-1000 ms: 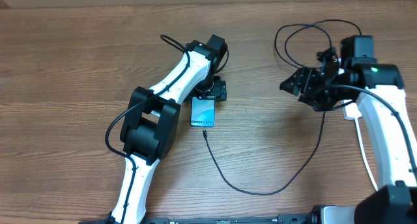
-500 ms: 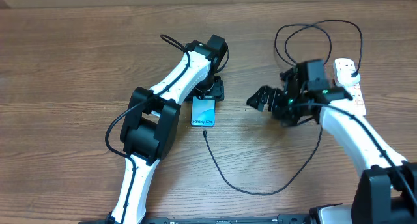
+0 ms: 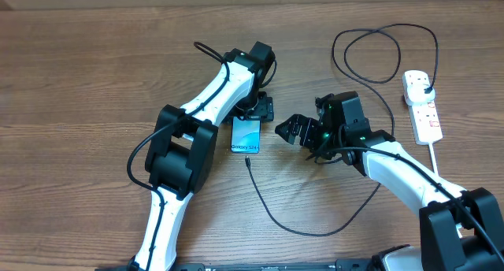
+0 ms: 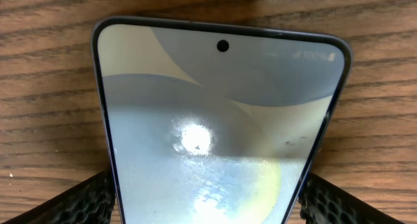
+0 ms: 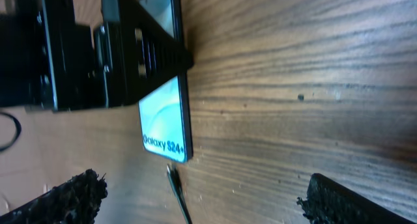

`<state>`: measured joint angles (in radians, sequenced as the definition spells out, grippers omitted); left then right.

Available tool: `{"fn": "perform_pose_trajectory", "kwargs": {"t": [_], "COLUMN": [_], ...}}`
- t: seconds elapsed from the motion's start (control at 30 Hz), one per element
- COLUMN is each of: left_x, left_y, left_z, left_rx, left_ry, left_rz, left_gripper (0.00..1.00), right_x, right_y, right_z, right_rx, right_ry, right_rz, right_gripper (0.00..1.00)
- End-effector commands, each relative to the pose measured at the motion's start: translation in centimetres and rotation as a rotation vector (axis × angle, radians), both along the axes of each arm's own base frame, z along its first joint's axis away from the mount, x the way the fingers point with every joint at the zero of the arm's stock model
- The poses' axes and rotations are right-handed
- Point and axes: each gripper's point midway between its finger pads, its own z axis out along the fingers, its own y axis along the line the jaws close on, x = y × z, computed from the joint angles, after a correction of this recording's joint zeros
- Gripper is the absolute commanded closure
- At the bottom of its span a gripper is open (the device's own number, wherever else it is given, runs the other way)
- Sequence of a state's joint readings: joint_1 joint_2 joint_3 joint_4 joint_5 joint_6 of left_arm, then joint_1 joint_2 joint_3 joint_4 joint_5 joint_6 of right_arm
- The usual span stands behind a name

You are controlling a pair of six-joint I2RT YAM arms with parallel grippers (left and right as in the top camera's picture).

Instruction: Plug charger to phone and switch on socket

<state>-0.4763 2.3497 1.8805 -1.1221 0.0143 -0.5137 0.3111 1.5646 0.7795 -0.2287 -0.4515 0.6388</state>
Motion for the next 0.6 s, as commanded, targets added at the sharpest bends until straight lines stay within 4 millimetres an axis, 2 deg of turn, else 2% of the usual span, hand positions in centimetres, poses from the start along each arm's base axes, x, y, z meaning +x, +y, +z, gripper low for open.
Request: {"fn": "perform_pose_trajectory", "kwargs": {"t": [0.0,0.2,0.33,0.43,0.57], "left_x": [-1.8,-1.7,-1.7,-1.7,-1.8], "left_y": [1.0,1.0,0.9,0.9,0.5], "left_z": [-4.3,-4.4,-4.4,-4.4,-4.4], "left_rx": [0.043,0.042,0.034,0.034,0.013], "left_ry": [0.096,0.095,0.095,0.095,0.101], "left_rz": [-0.015,-0.015,-0.015,-0.015,-0.043], "left_gripper": [0.08,0.07,0.06,0.11,0.11], "right_x": [0.6,0.9,0.8,1.0,1.2], "right_y": [-0.5,-1.1,0.0,0.8,1.1], "right_z": [-0.2,-0.8,-0.6,-0.8,-2.2], "right_rx": [-0.015,-0.073,-0.071,-0.062,-0.050], "right_ry": [0.000,-0.012,-0.034,-0.049,0.002], "right_rz": [-0.063,-0.091,-0.066,-0.052,-0.099], "right_gripper": [0.00,0.00,0.00,0.00,0.00]}}
